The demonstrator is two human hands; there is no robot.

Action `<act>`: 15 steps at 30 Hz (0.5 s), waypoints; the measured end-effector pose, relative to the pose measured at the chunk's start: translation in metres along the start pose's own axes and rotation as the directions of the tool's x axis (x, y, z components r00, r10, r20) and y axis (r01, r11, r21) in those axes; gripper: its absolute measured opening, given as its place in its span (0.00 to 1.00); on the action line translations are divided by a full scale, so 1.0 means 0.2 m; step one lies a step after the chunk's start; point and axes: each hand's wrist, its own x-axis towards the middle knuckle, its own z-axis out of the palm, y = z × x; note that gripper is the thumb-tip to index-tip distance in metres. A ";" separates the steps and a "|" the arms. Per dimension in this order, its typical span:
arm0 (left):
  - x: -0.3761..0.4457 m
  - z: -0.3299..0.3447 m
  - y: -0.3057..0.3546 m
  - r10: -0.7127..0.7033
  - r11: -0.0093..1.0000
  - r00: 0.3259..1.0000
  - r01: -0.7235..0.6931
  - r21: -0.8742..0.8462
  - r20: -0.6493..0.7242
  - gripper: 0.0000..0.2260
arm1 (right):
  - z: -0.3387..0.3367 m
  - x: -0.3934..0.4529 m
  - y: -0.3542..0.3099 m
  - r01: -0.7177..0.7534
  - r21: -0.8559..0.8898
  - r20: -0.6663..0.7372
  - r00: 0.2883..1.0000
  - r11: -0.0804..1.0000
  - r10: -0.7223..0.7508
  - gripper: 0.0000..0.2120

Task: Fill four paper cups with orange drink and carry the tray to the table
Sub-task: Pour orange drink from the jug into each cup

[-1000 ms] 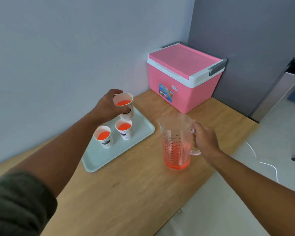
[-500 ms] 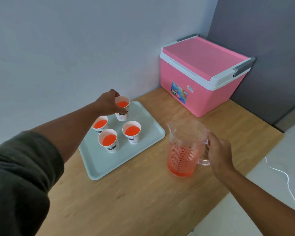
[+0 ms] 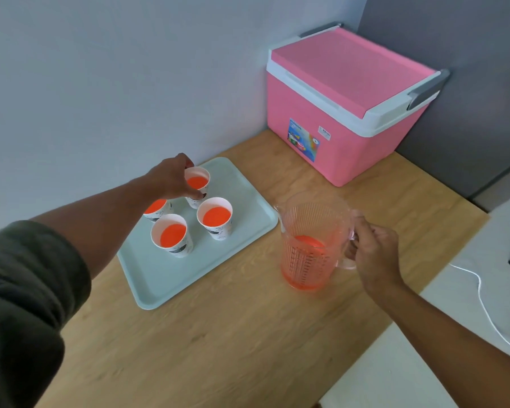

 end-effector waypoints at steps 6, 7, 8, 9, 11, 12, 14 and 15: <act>0.00 0.01 -0.02 -0.006 0.999 1.000 0.006 0.045 -0.001 0.39 | 0.00 0.00 -0.03 0.012 0.003 0.005 1.000 1.000 -0.012 0.29; 0.00 0.01 -0.02 -0.005 0.999 1.000 0.005 0.051 -0.003 0.40 | 0.00 -0.01 -0.04 0.014 0.007 0.001 1.000 1.000 -0.014 0.28; 0.00 0.01 -0.02 -0.006 0.999 1.000 0.006 0.054 -0.005 0.40 | -0.01 -0.02 -0.05 0.016 0.009 -0.004 1.000 1.000 -0.016 0.28; 0.00 0.01 -0.02 -0.007 0.999 1.000 0.007 0.054 -0.006 0.40 | -0.02 -0.02 -0.05 0.016 0.010 -0.009 1.000 1.000 -0.016 0.28; -0.01 0.01 -0.02 -0.014 0.998 1.000 0.014 0.056 -0.001 0.42 | -0.03 -0.04 -0.07 0.013 0.013 -0.017 1.000 1.000 -0.012 0.29; -0.01 0.00 -0.01 -0.016 0.998 1.000 0.015 0.068 0.003 0.43 | -0.04 -0.05 -0.08 0.012 0.015 -0.022 1.000 1.000 -0.012 0.29; -0.03 -0.03 -0.02 -0.002 0.994 1.000 0.000 0.113 0.018 0.45 | -0.07 -0.07 -0.09 0.019 0.004 -0.034 0.999 1.000 -0.019 0.29; -0.04 -0.05 -0.02 0.011 0.991 1.000 -0.014 0.134 0.023 0.46 | -0.08 -0.08 -0.10 0.021 -0.011 -0.041 0.999 1.000 -0.022 0.29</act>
